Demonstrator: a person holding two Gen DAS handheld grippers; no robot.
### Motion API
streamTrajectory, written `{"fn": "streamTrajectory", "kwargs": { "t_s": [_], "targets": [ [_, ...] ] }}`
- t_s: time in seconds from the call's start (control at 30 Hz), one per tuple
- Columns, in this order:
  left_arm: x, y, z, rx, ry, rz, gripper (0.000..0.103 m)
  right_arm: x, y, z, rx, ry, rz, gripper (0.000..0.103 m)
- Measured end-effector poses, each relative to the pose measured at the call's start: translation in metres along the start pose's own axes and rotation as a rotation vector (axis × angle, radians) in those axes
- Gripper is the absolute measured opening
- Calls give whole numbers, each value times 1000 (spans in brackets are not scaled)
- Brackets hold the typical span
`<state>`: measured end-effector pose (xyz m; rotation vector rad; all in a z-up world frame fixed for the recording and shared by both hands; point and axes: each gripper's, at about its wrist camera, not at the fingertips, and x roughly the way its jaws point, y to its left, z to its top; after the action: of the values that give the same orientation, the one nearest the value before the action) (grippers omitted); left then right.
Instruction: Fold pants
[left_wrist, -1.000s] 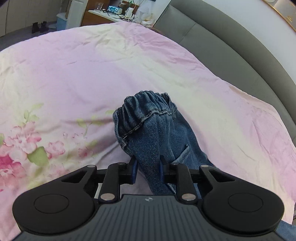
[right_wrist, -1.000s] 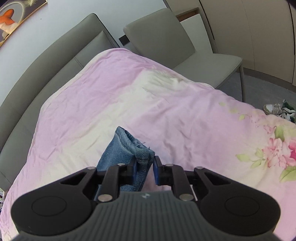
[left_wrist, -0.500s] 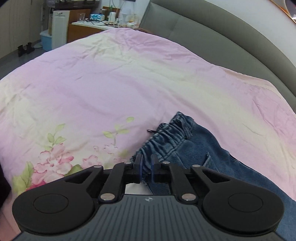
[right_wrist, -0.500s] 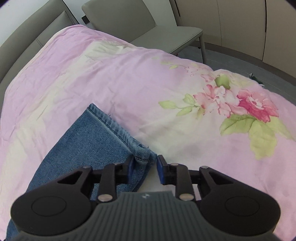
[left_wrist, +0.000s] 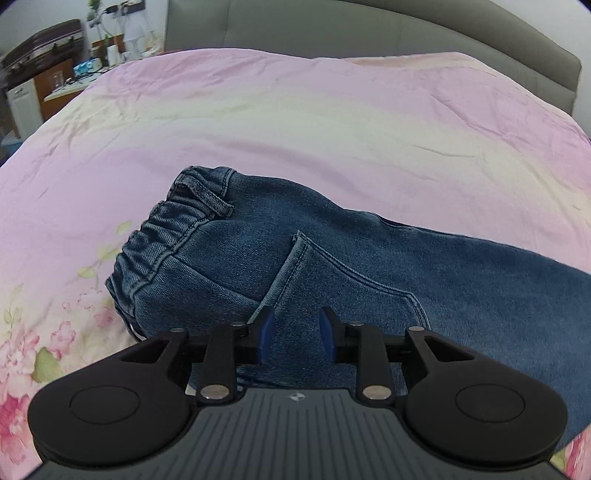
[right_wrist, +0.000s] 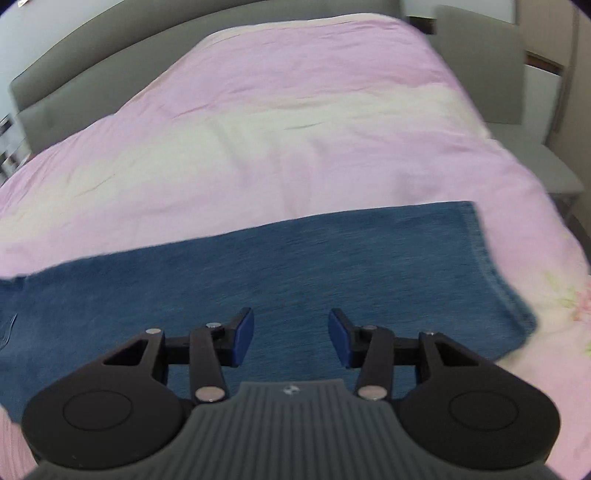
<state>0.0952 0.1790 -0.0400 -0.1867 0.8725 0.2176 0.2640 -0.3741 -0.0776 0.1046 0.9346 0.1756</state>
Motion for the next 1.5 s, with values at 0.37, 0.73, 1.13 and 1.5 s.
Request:
{"fn": "streamTrajectory", "kwargs": {
  "t_s": [0.37, 0.73, 1.13, 1.5],
  "targets": [
    [32, -34, -5, 91, 5, 47, 34, 84, 219, -6, -436, 31, 206, 40],
    [74, -27, 12, 34, 4, 1, 34, 161, 286, 16, -473, 106, 88, 48],
    [52, -38, 8, 67, -54, 8, 37, 156, 289, 25, -414, 94, 100, 50],
    [-18, -114, -14, 158, -56, -140, 45, 53, 184, 3, -332, 4, 70, 56]
  ]
}}
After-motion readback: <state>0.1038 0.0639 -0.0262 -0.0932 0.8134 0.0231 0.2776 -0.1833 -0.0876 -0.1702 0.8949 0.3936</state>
